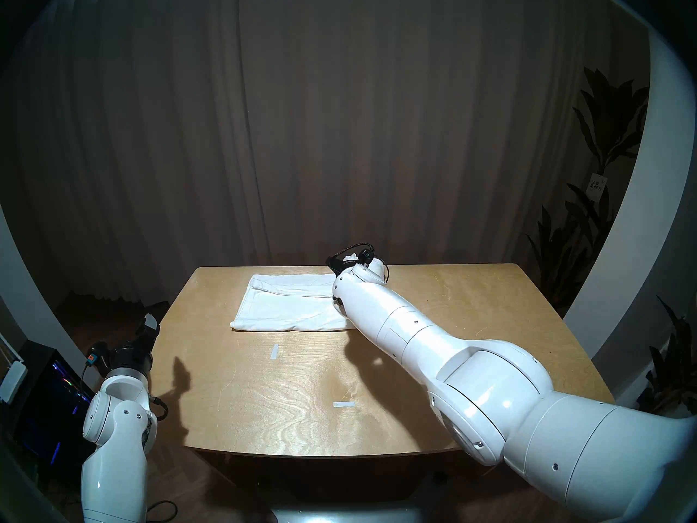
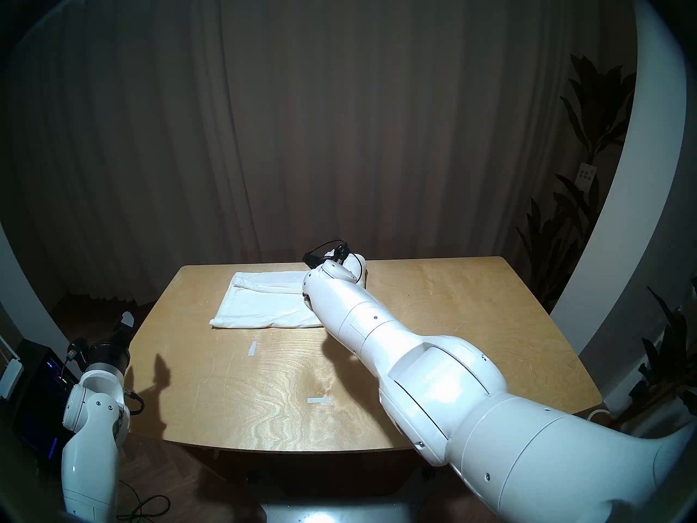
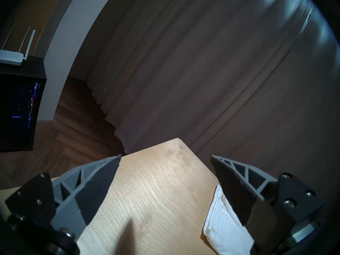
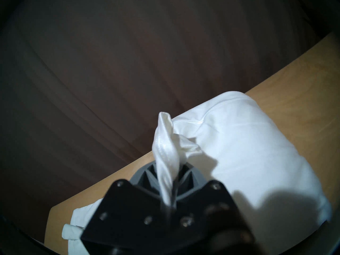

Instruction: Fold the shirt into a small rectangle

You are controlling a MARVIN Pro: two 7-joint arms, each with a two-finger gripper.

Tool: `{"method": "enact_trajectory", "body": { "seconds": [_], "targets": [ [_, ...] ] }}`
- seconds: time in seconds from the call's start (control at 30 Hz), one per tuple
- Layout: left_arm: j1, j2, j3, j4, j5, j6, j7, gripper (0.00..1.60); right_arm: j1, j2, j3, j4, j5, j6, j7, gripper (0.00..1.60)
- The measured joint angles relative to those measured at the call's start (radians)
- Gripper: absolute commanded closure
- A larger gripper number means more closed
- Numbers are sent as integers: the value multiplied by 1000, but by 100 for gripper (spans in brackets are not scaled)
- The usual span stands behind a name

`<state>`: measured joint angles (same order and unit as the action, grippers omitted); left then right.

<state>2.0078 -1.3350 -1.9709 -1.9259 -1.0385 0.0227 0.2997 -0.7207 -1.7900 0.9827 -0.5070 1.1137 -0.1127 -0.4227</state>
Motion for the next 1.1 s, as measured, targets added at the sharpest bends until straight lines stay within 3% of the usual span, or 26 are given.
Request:
{"method": "enact_trajectory", "body": {
  "seconds": [0.27,0.67,1.1],
  "targets": [
    [20,0,-37,-2,-9,-1,-4,0,4,-75,32,64,46,-70,36,160],
    [57,-1,-105,3,-40,-8,-9,0,33,-168,45,122,83,-112,73,160],
    [97,-10,-177,27,-71,-16,-8,0,46,-196,-4,121,118,-112,99,160]
  ]
}}
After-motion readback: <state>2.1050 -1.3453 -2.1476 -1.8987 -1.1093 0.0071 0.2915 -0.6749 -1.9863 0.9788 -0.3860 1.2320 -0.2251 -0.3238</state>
